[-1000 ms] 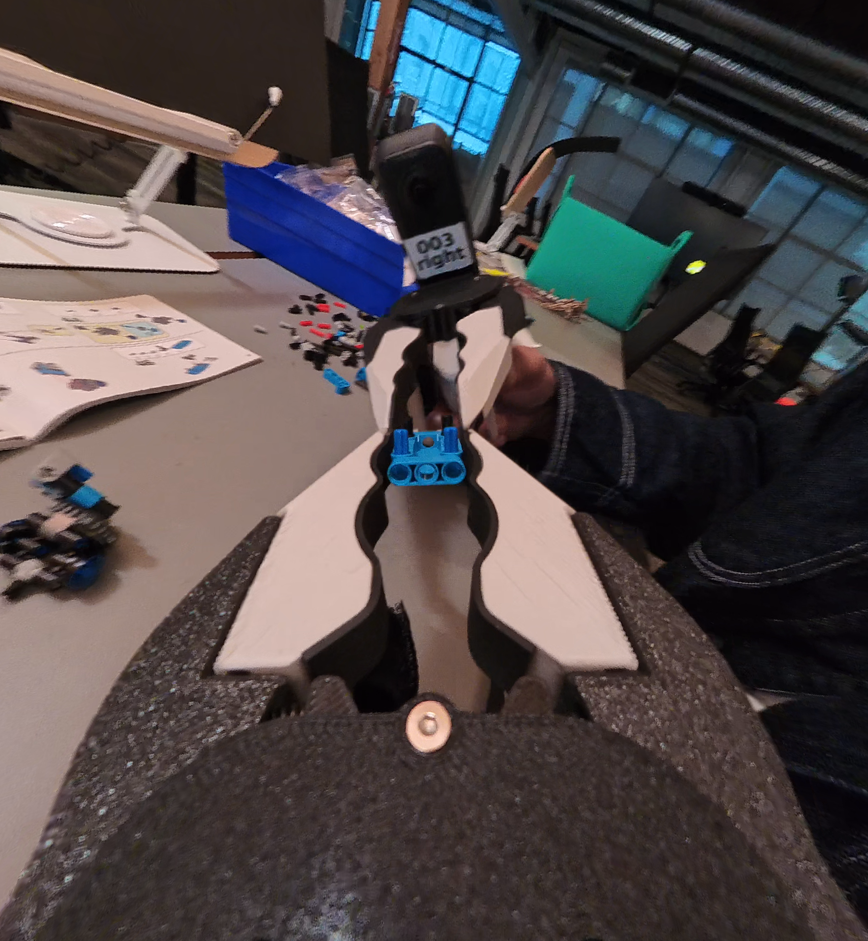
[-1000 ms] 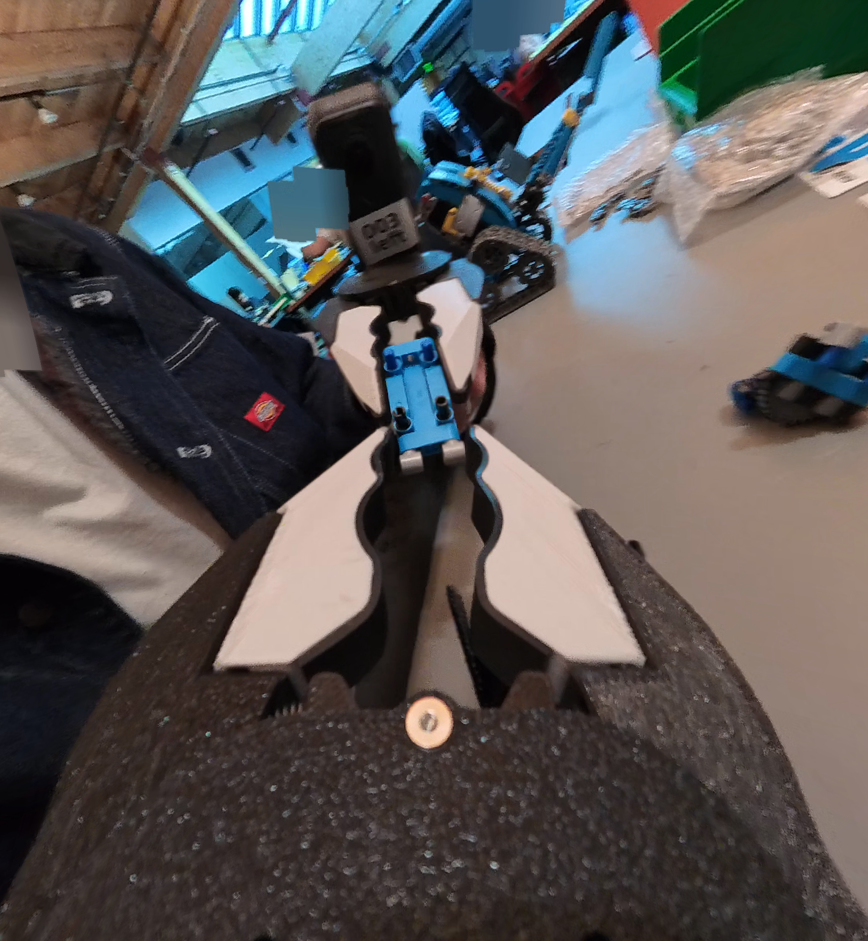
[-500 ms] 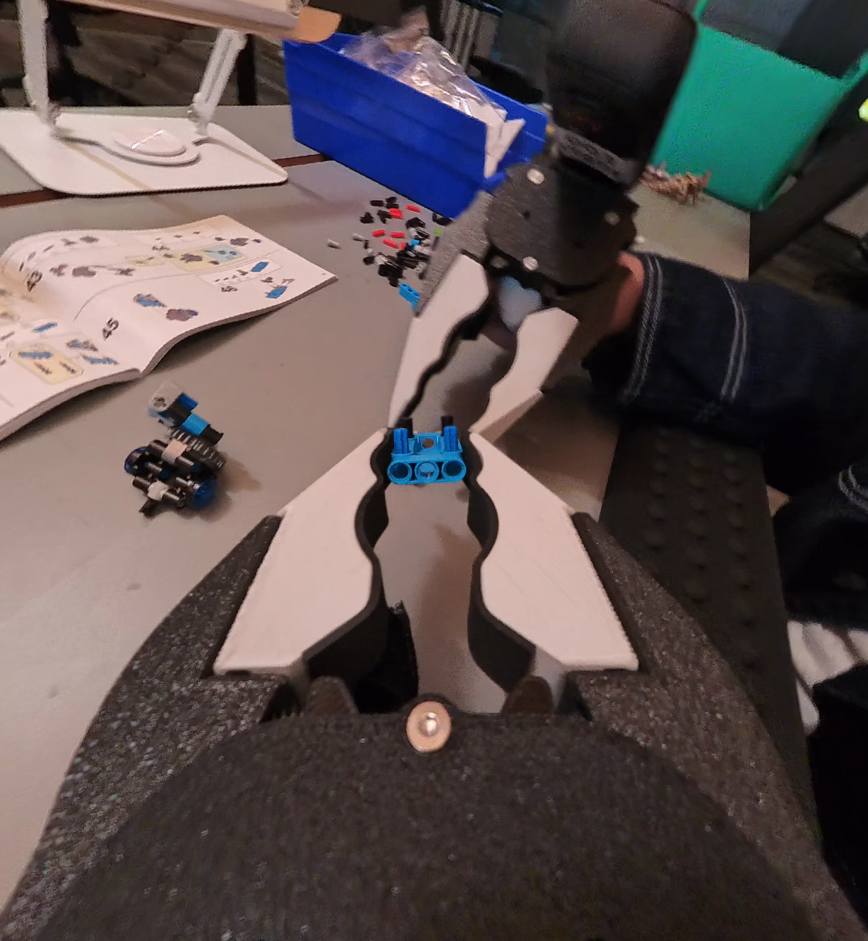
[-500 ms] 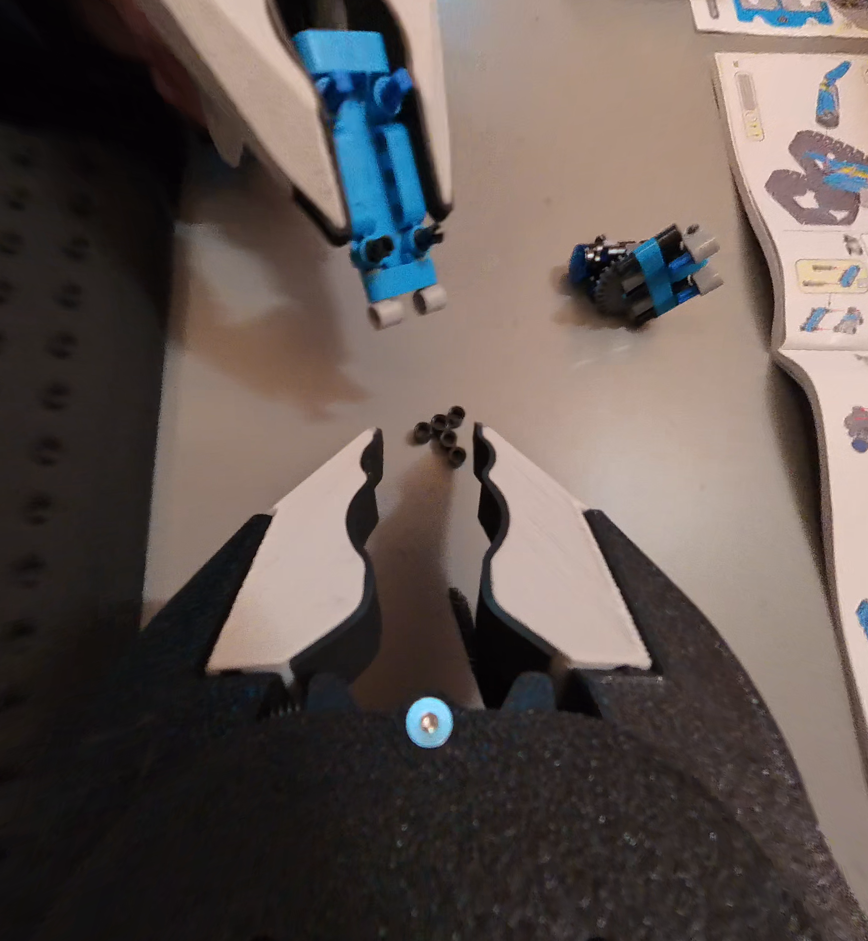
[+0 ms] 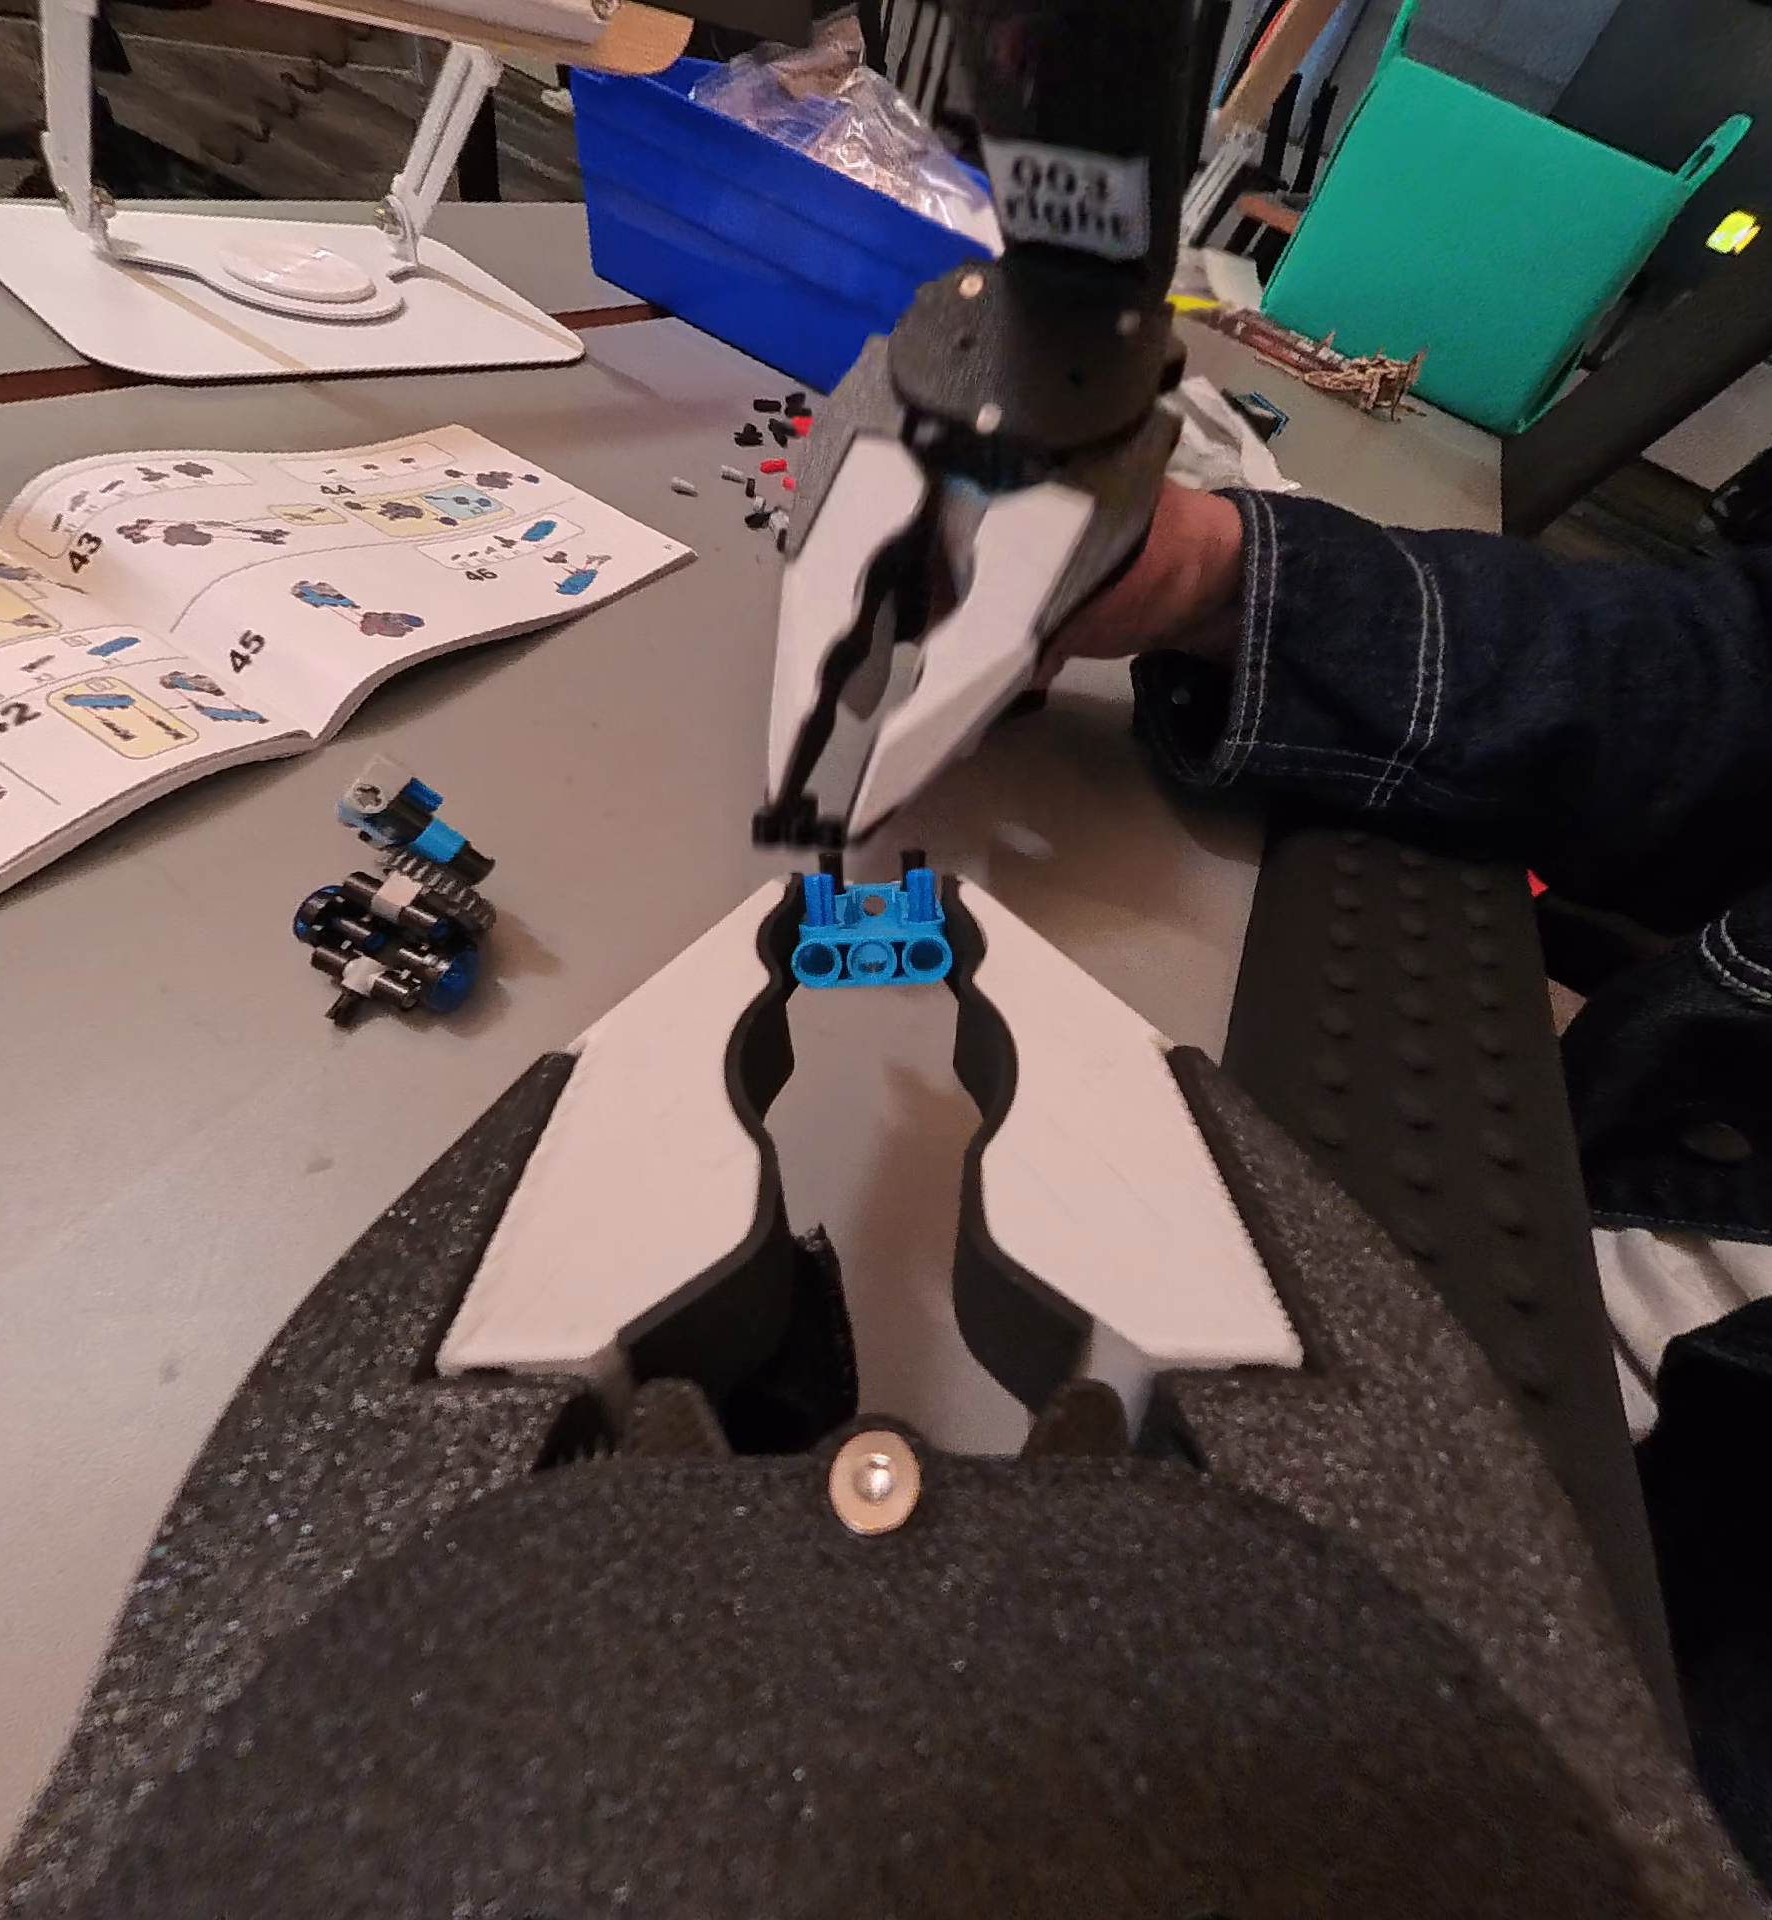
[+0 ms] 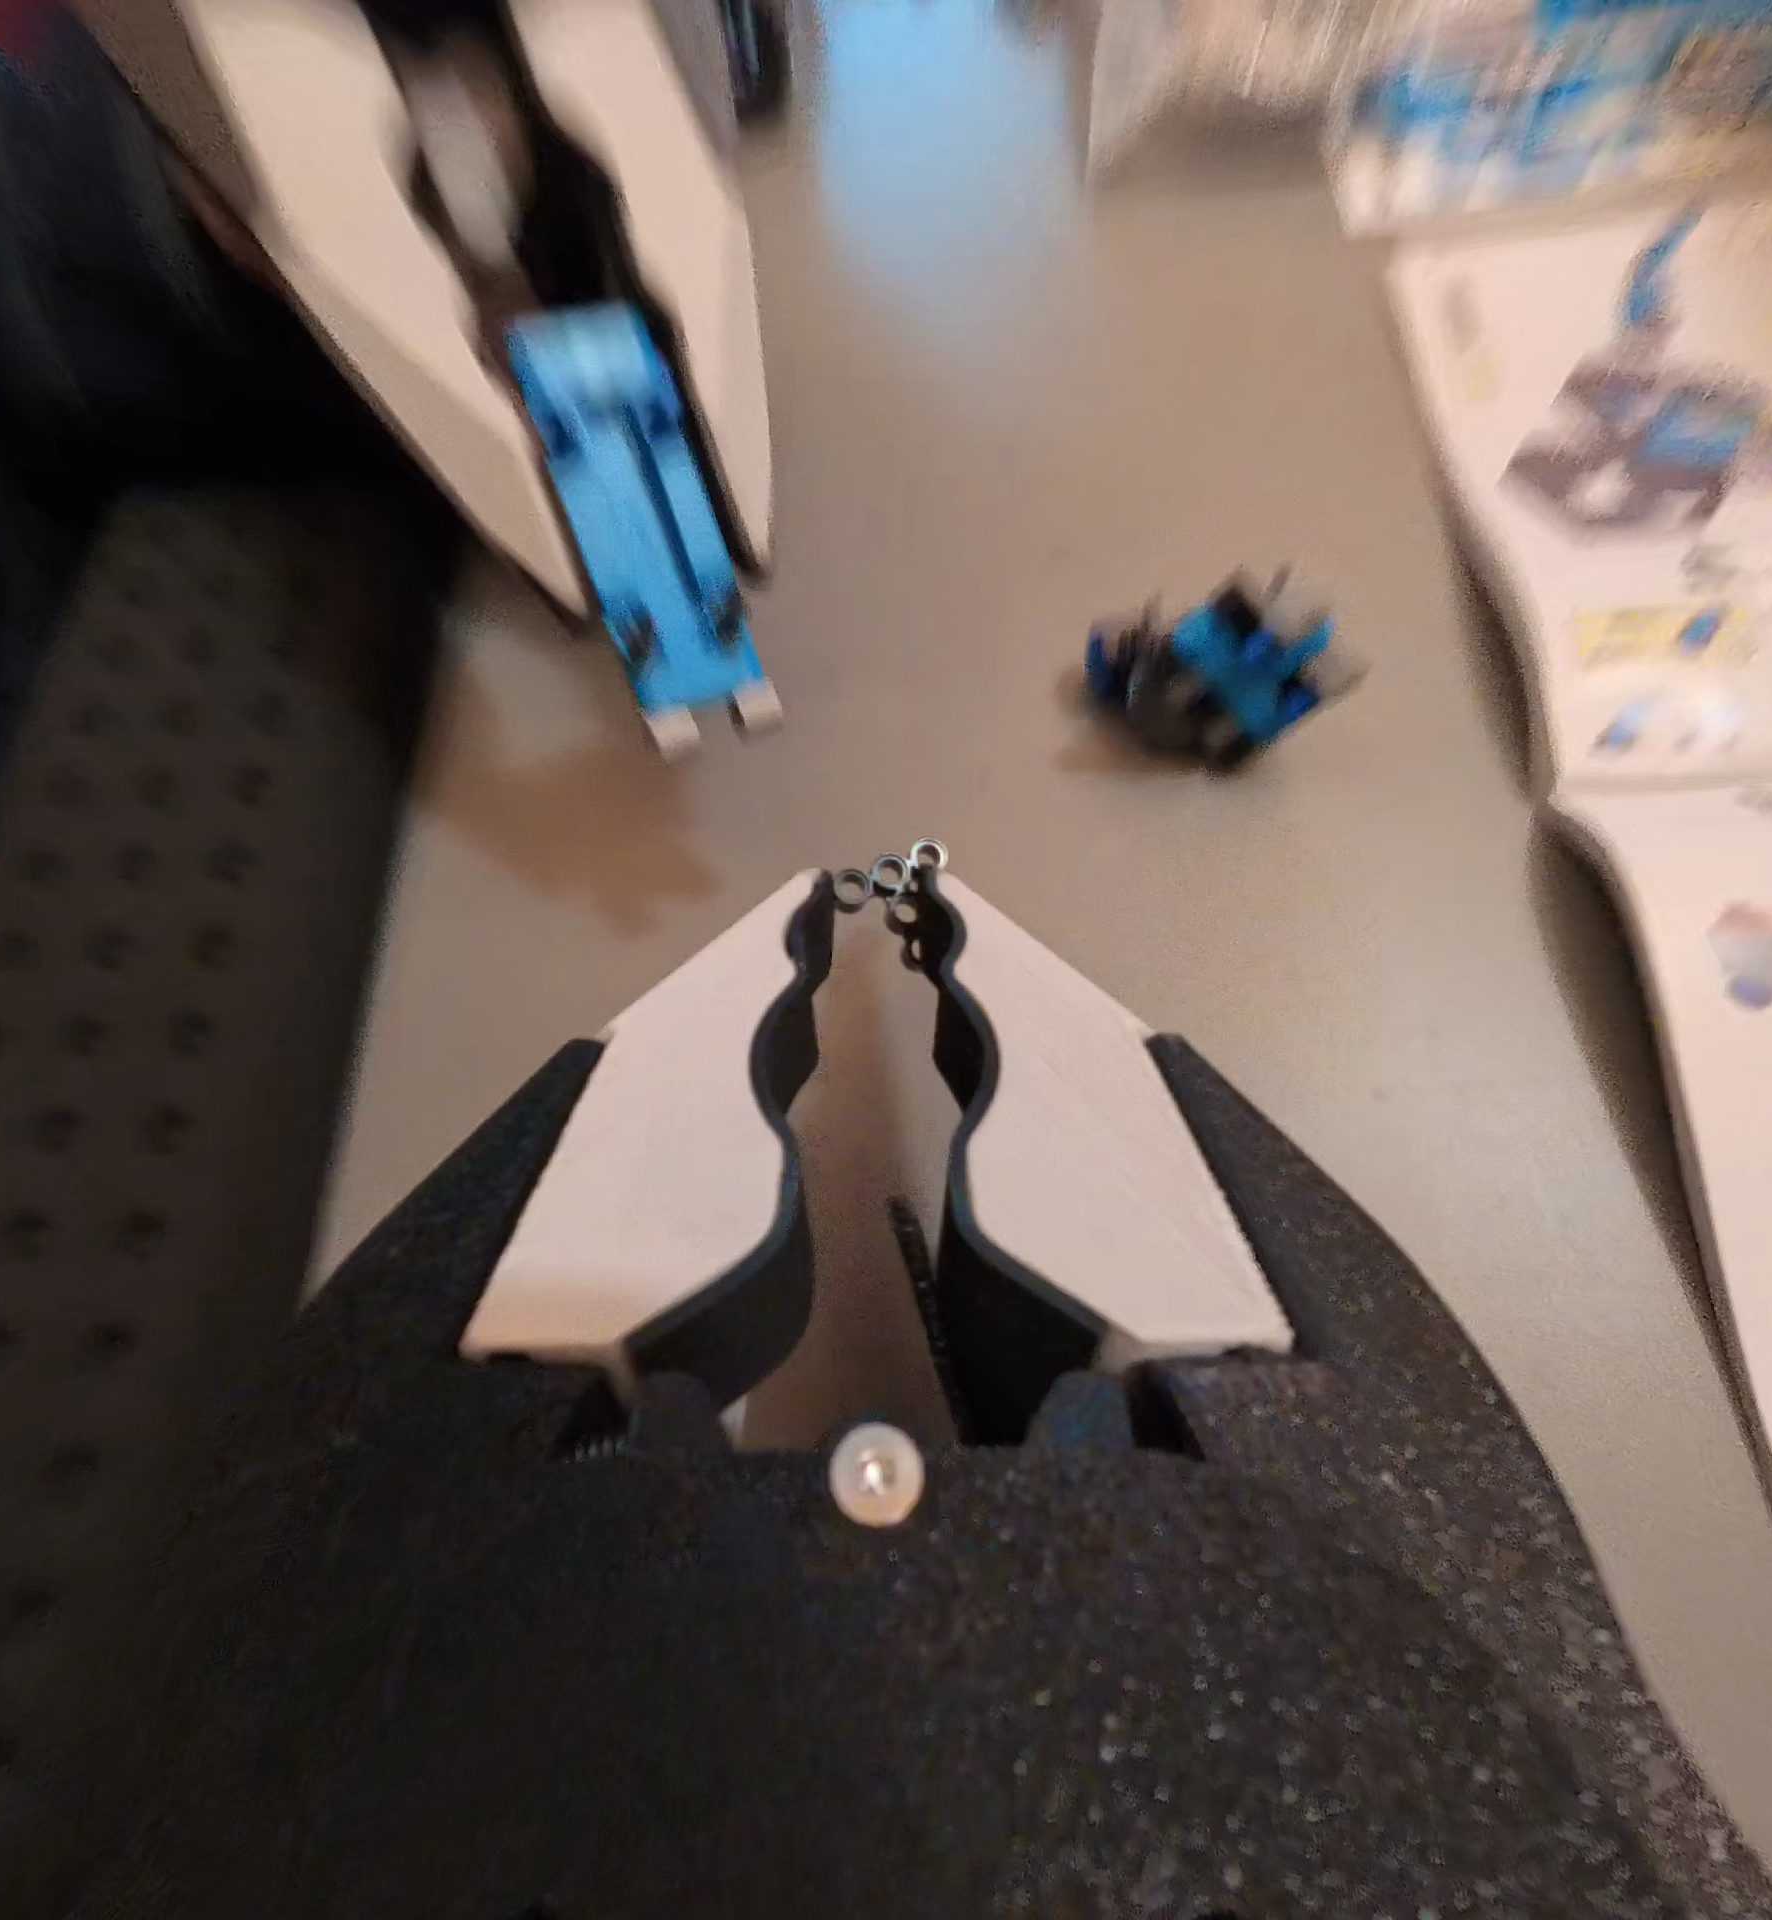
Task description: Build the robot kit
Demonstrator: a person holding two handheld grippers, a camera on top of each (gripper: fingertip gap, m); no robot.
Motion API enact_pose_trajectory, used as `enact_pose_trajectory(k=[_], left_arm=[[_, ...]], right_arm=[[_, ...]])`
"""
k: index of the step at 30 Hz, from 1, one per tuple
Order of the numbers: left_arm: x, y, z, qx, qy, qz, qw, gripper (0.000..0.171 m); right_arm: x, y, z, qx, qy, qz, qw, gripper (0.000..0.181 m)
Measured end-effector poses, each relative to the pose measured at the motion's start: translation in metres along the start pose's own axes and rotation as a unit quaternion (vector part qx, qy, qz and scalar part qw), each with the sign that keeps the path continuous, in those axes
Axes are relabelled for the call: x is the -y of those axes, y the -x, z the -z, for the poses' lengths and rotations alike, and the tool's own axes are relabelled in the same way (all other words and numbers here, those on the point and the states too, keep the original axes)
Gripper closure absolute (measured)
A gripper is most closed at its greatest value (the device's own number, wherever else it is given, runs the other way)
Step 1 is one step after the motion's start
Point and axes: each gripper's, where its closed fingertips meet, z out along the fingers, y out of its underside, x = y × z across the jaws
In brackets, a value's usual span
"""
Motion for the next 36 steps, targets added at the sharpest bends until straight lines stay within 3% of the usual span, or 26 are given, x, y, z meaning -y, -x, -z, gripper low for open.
enact_pose_trajectory(k=[2, 4, 7, 9, 23, 26, 30, 33, 36], left_arm=[[0.003, -0.003, 0.001, -0.008, -0.009, 0.004, 1.000, 0.146], [0.004, -0.003, 0.000, -0.006, -0.011, 0.001, 1.000, 0.146], [0.007, -0.005, 0.000, -0.008, -0.018, -0.005, 1.000, 0.146], [0.007, -0.004, 0.000, -0.001, -0.017, -0.010, 1.000, 0.146], [0.003, 0.004, -0.002, 0.035, -0.003, -0.041, 0.999, 0.146], [-0.004, 0.017, -0.001, 0.076, 0.020, -0.055, 0.995, 0.146], [-0.011, 0.027, -0.002, 0.112, 0.043, -0.070, 0.990, 0.146], [-0.009, 0.027, -0.001, 0.108, 0.035, -0.058, 0.992, 0.146], [-0.008, 0.027, -0.001, 0.102, 0.031, -0.046, 0.993, 0.146]], right_arm=[[0.041, 0.013, 0.021, 0.039, -0.118, -0.023, 0.992, 0.166], [0.059, 0.027, 0.028, 0.081, -0.157, -0.032, 0.984, 0.166], [0.050, 0.034, 0.013, 0.088, -0.109, -0.021, 0.990, 0.167], [0.047, 0.031, 0.010, 0.077, -0.098, -0.023, 0.992, 0.181], [0.036, 0.037, 0.001, 0.102, -0.070, -0.035, 0.992, 0.181], [0.019, 0.017, 0.011, 0.046, -0.037, -0.027, 0.998, 0.181], [-0.009, -0.001, 0.026, -0.046, 0.011, -0.012, 0.999, 0.165], [-0.024, 0.009, 0.016, -0.051, 0.036, -0.021, 0.998, 0.156], [-0.033, 0.011, 0.005, -0.062, 0.078, 0.004, 0.995, 0.167]])
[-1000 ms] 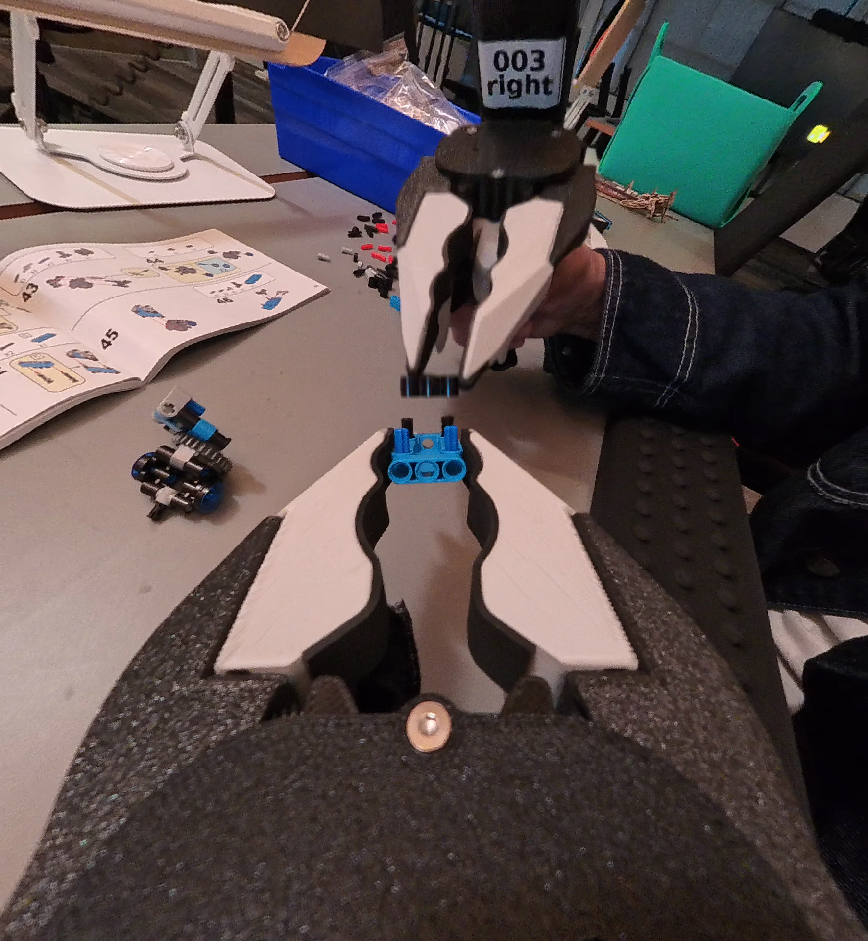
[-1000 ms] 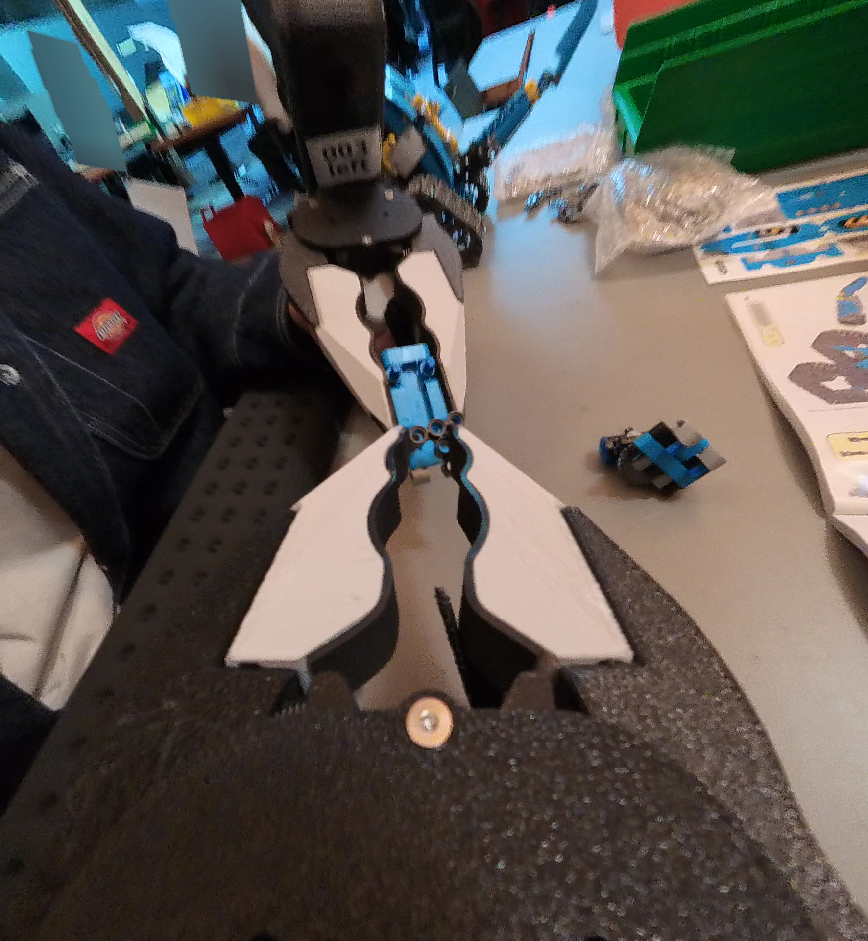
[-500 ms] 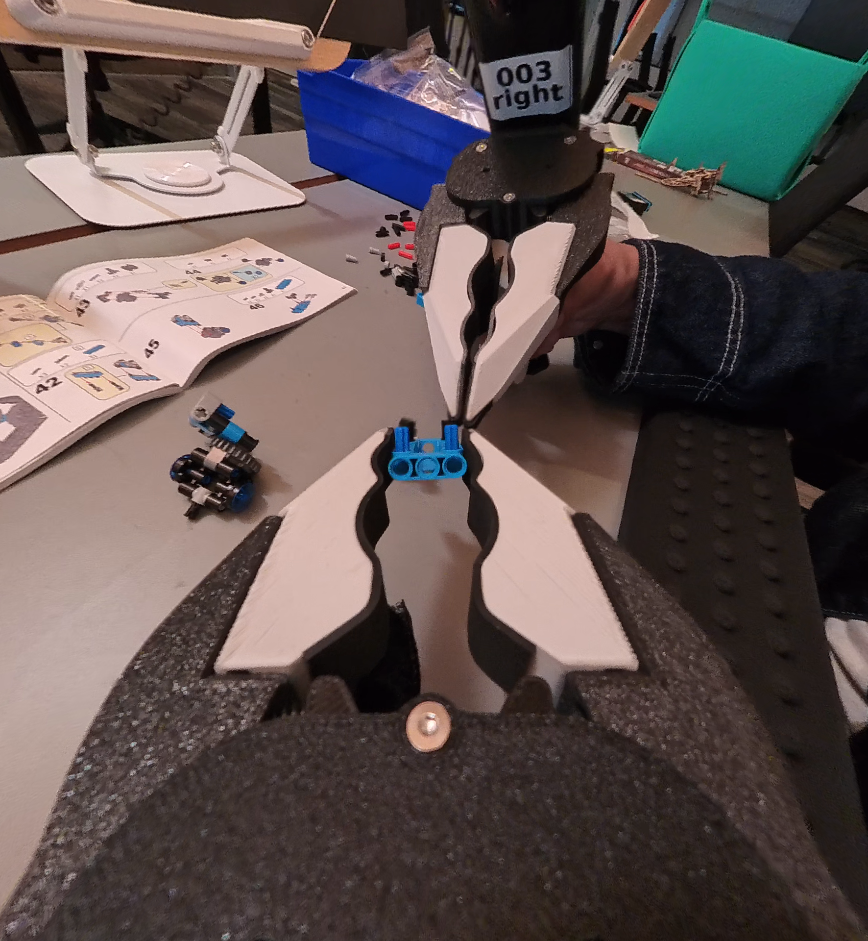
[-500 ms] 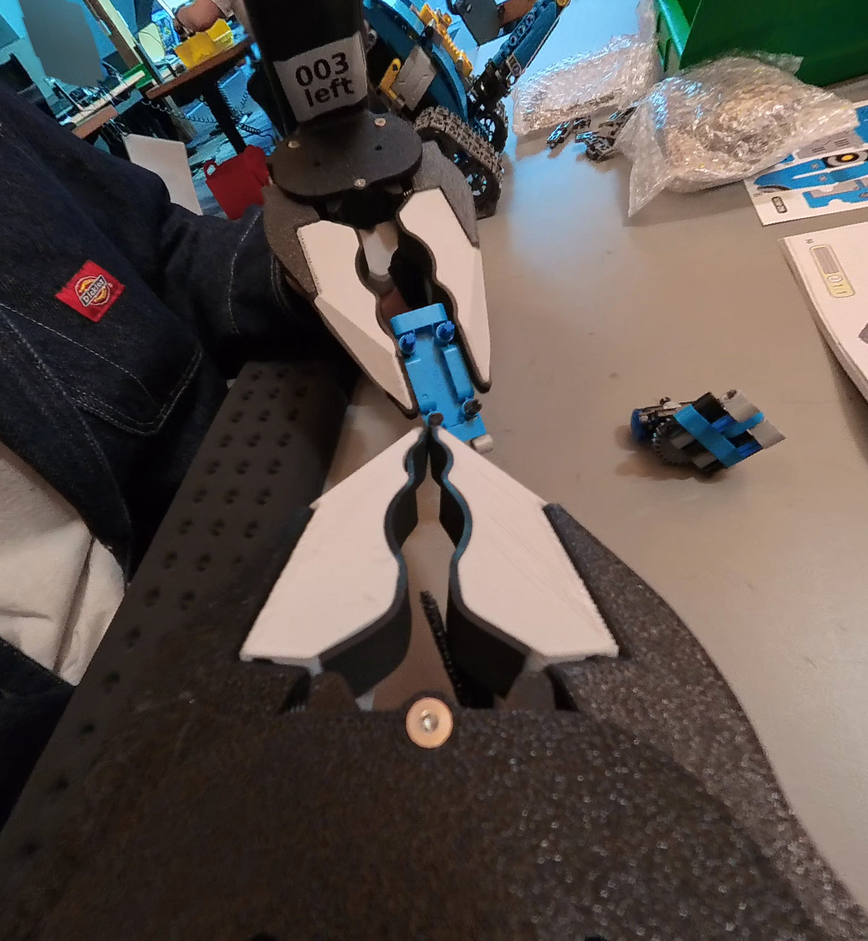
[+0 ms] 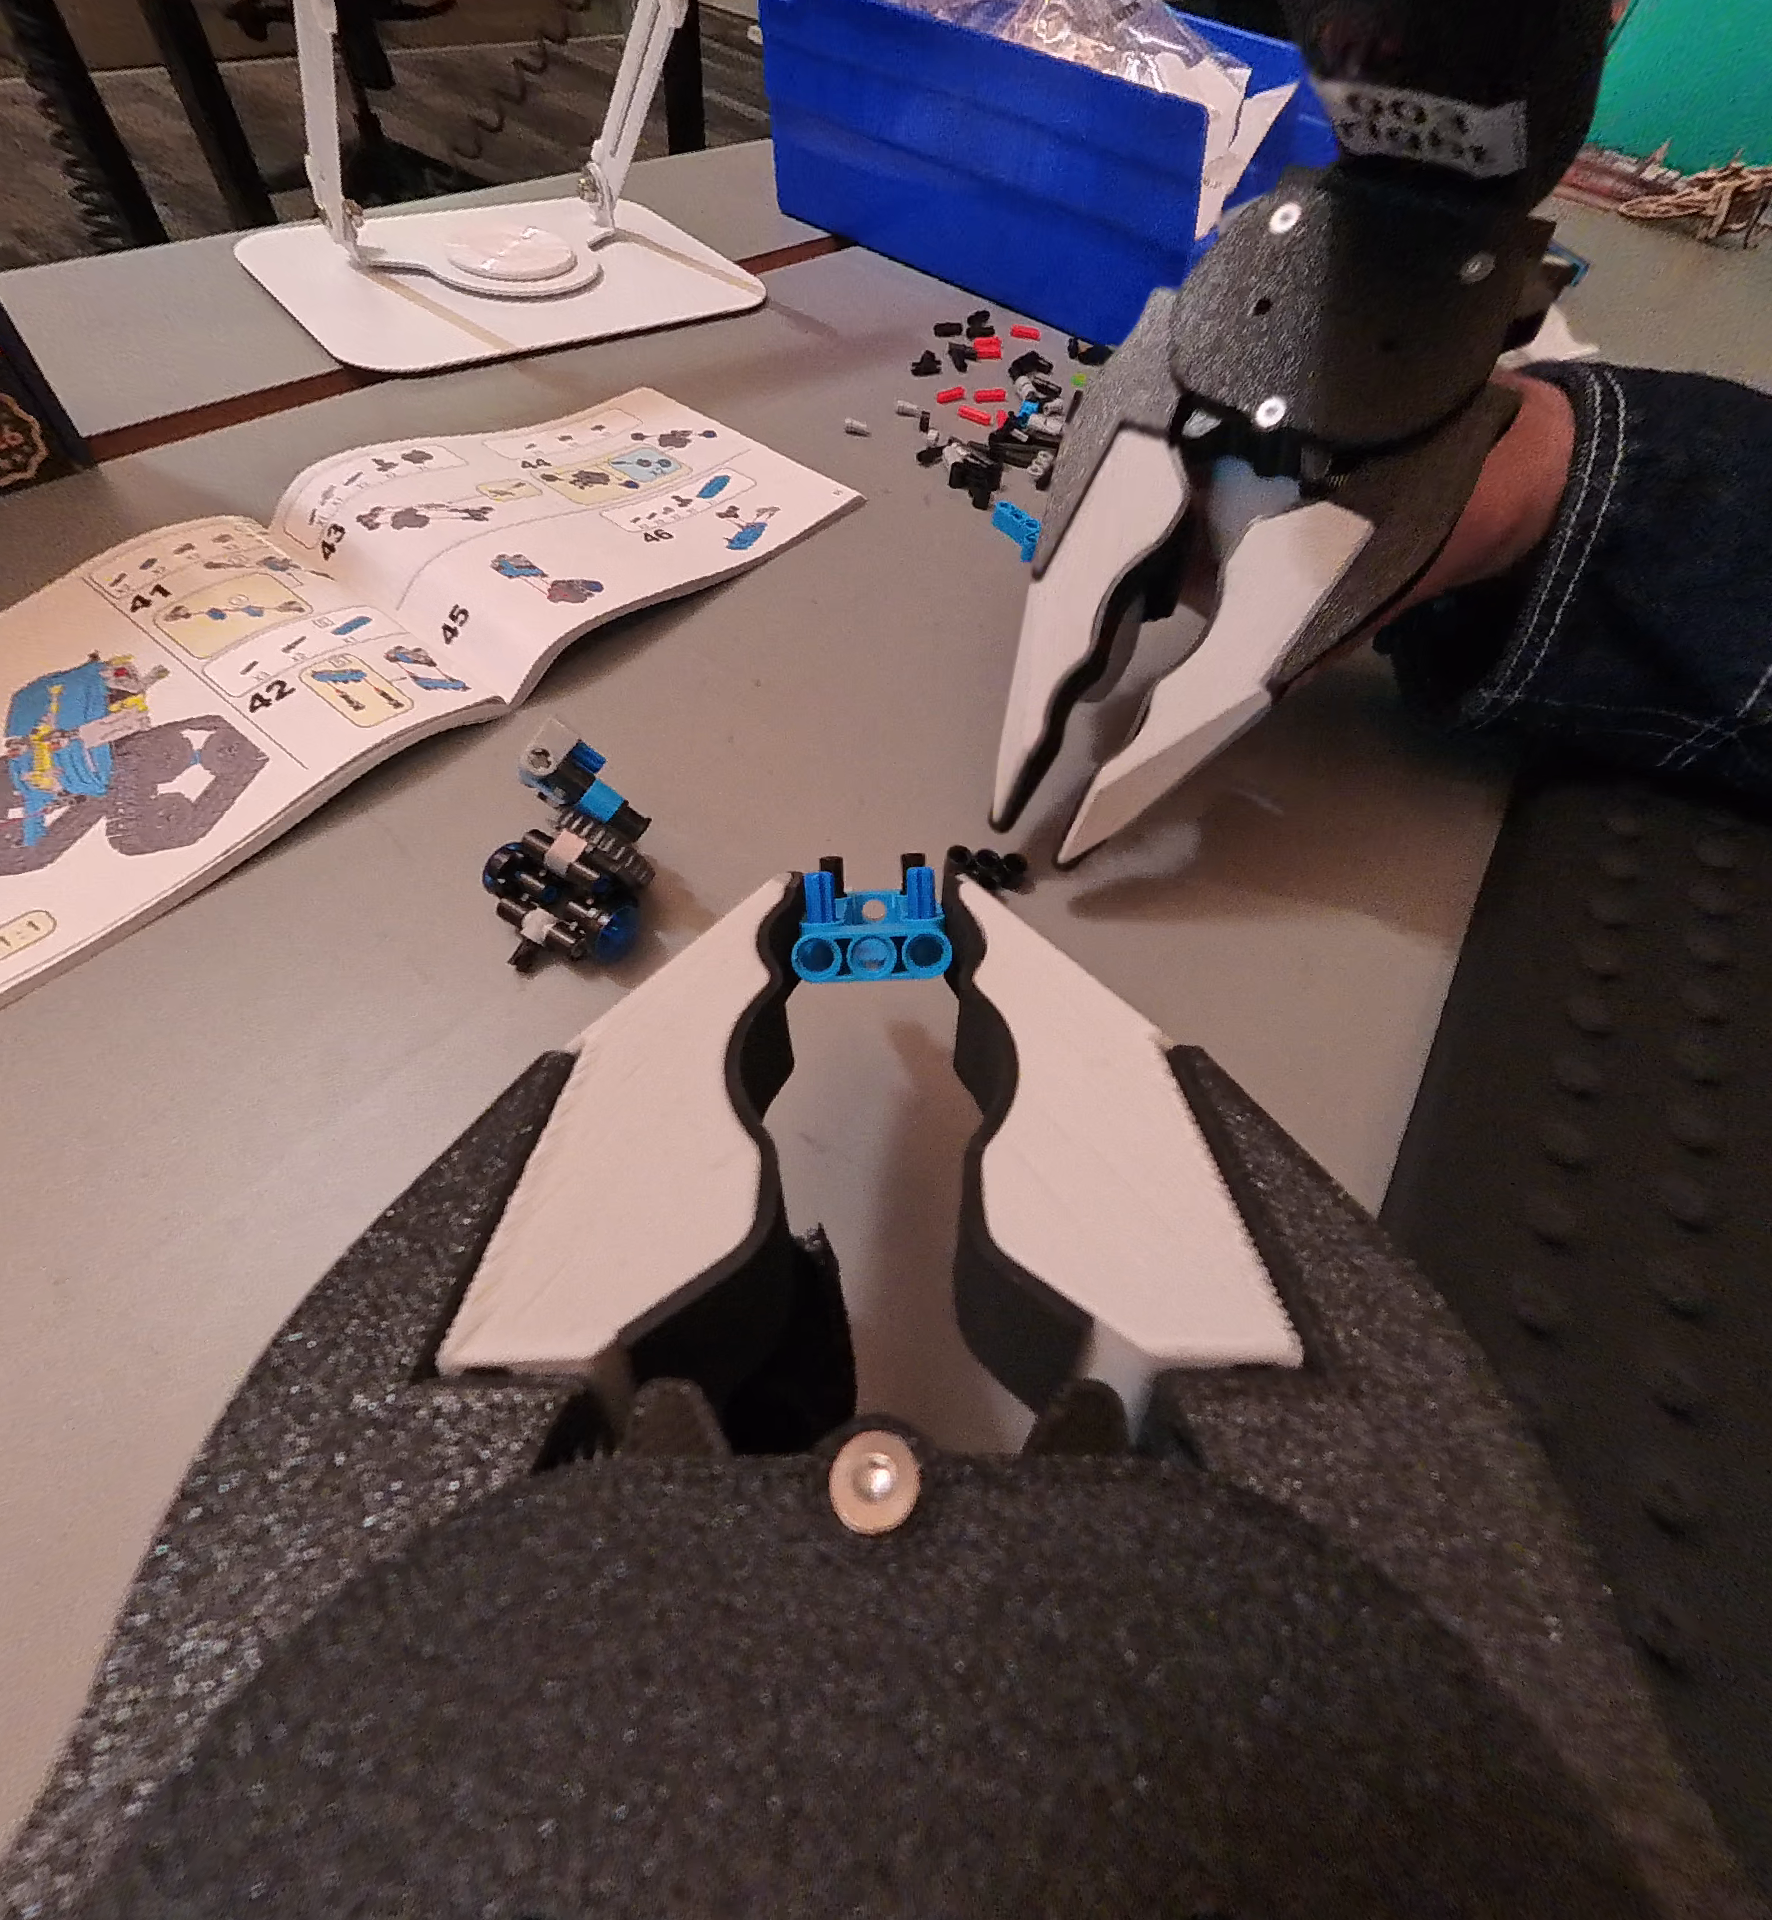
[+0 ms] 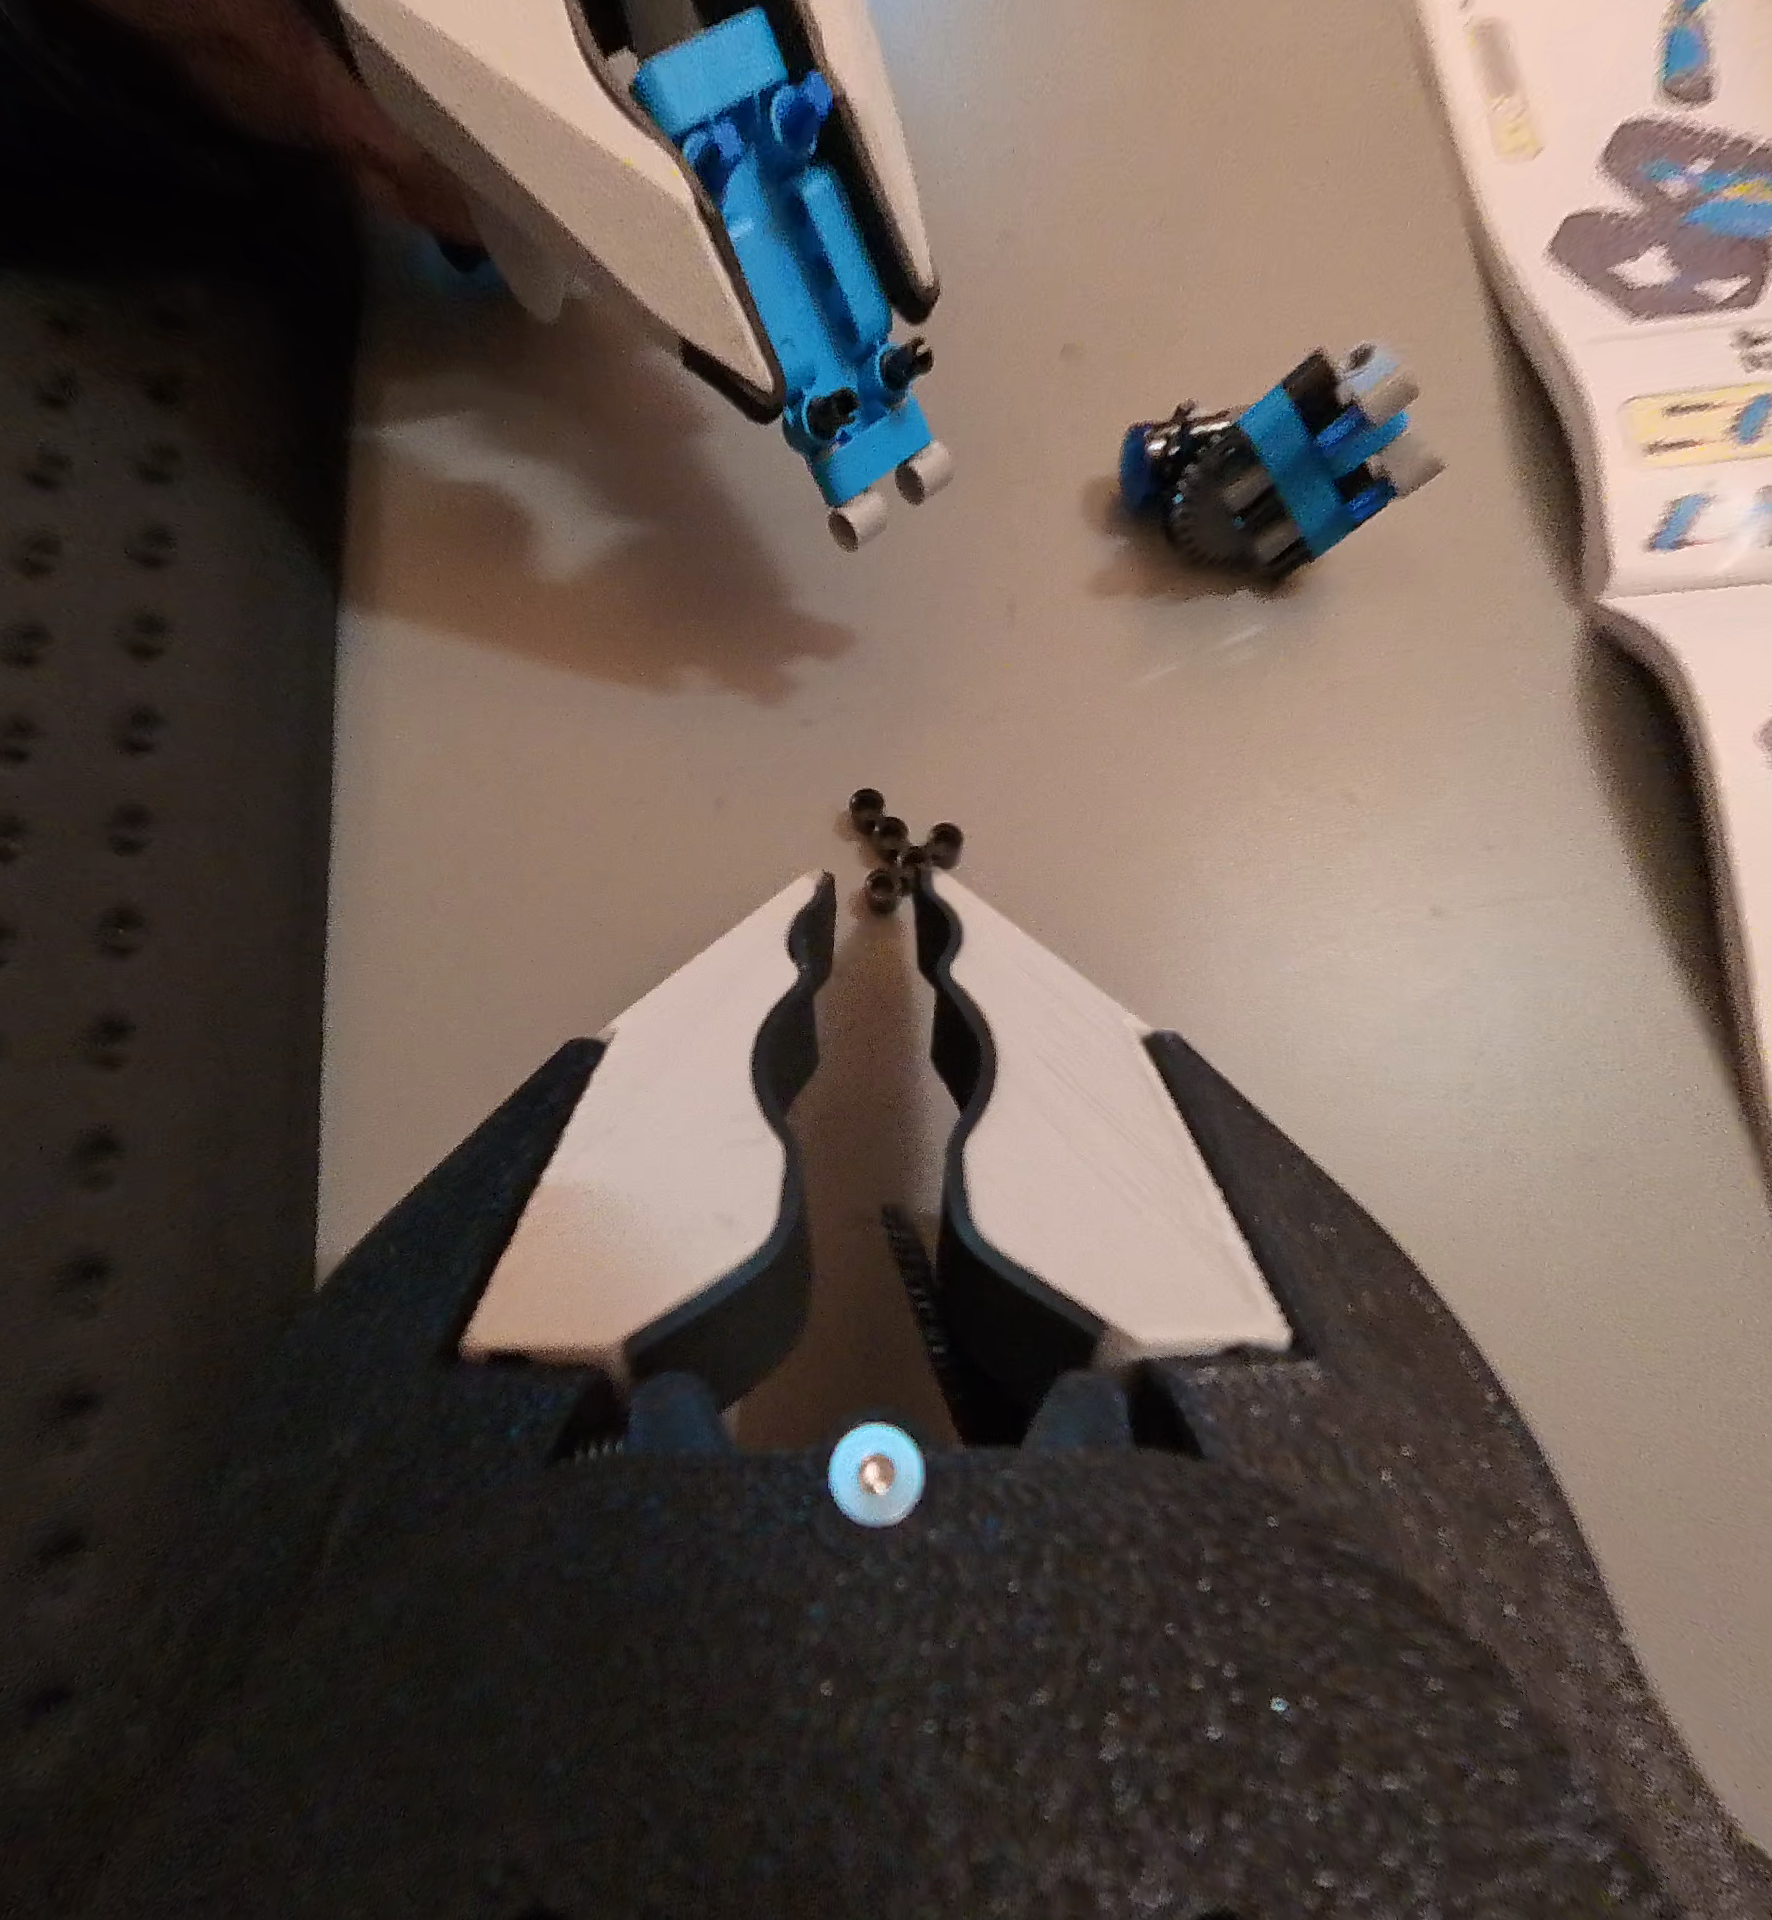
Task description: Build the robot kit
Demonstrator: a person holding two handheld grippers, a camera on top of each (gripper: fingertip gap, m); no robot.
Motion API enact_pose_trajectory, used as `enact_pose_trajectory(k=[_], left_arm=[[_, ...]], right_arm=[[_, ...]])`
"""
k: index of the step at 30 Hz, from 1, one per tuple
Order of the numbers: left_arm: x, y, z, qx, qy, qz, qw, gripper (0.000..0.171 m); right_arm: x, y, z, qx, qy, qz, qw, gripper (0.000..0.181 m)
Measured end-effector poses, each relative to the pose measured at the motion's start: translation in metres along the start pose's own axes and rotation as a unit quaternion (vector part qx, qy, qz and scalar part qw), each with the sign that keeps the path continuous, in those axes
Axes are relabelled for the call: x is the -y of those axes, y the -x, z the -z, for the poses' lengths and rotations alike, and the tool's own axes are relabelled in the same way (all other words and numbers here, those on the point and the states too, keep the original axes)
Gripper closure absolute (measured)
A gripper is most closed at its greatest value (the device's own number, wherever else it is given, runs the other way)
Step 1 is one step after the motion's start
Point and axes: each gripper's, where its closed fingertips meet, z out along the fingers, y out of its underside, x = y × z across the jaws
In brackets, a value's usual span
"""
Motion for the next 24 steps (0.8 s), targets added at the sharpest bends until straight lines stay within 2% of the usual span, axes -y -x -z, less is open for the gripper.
enact_pose_trajectory(k=[5, 7, 9, 11, 14, 15, 18, 20, 22, 24], left_arm=[[0.001, -0.003, 0.000, -0.006, -0.002, 0.000, 1.000, 0.146], [0.001, -0.002, 0.000, -0.003, 0.000, -0.002, 1.000, 0.146], [0.000, -0.002, 0.000, -0.006, 0.001, 0.002, 1.000, 0.146], [0.001, -0.002, 0.000, -0.005, -0.002, 0.001, 1.000, 0.146], [0.000, -0.002, 0.000, -0.006, 0.000, 0.002, 1.000, 0.146], [0.000, -0.003, 0.000, -0.007, 0.000, 0.001, 1.000, 0.146], [0.001, -0.003, 0.000, -0.005, -0.001, 0.000, 1.000, 0.146], [0.000, -0.002, 0.000, -0.005, 0.001, 0.004, 1.000, 0.146], [0.000, -0.001, 0.000, -0.003, 0.001, 0.005, 1.000, 0.146], [0.000, -0.001, 0.000, -0.006, 0.000, 0.007, 1.000, 0.146]], right_arm=[[0.000, 0.003, -0.005, 0.004, 0.006, -0.004, 1.000, 0.164], [-0.008, -0.013, -0.007, -0.039, 0.033, -0.003, 0.999, 0.149], [-0.003, -0.008, -0.004, -0.031, 0.019, 0.003, 0.999, 0.157], [0.005, -0.005, -0.003, -0.029, 0.002, 0.000, 1.000, 0.153], [-0.007, -0.024, -0.009, -0.091, 0.042, 0.012, 0.995, 0.138], [-0.003, -0.031, -0.004, -0.107, 0.030, 0.010, 0.994, 0.145], [0.008, -0.044, 0.014, -0.140, -0.010, 0.004, 0.990, 0.148], [0.012, -0.036, 0.012, -0.108, -0.024, -0.018, 0.994, 0.151], [0.011, -0.014, 0.000, -0.044, -0.014, -0.027, 0.999, 0.166], [0.008, -0.001, -0.007, -0.017, 0.002, -0.012, 1.000, 0.170]])
